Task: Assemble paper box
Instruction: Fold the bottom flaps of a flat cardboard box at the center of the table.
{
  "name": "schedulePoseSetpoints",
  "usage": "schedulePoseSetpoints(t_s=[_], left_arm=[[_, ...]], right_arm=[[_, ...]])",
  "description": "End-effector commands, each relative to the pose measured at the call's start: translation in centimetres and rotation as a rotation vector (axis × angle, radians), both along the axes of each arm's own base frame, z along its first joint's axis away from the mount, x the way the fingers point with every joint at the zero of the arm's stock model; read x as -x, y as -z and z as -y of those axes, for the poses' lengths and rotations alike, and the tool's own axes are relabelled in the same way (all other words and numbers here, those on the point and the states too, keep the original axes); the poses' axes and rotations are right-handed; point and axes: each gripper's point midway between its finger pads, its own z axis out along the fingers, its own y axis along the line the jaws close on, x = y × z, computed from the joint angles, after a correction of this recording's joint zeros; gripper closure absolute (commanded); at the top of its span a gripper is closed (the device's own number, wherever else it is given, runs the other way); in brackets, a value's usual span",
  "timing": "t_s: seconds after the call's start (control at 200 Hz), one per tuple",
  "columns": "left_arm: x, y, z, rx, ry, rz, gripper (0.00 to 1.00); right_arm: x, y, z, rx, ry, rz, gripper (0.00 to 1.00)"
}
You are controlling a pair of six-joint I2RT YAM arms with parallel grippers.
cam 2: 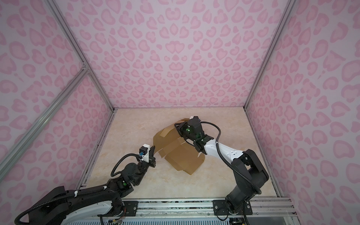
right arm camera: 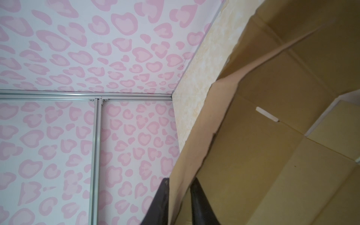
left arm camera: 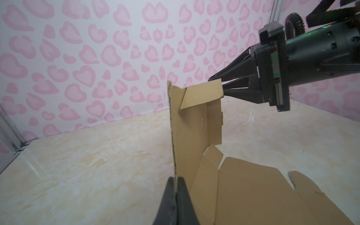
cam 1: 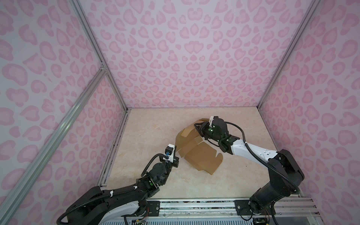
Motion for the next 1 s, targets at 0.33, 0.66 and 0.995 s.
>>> schedulePoseSetpoints(t_s=[0.33,0.66,0.995], left_arm=[[-0.2,-1.4,-0.3,0.054,-0.023,0.03,0.89],[1.5,-6.1,-0.5,0.207,0.067,0.054,0.48],[1.6,-6.3,-4.8,0.257,-0.119,-0.062,0.38]], right_arm=[[0.2,0.4,0.1,-0.011,0.035,0.041,0.95],[0.3,0.2,2.5,-0.016,0.123,0.101,1.0],[0.4,1.6,5.1,-0.037,0.171,0.097,1.0]])
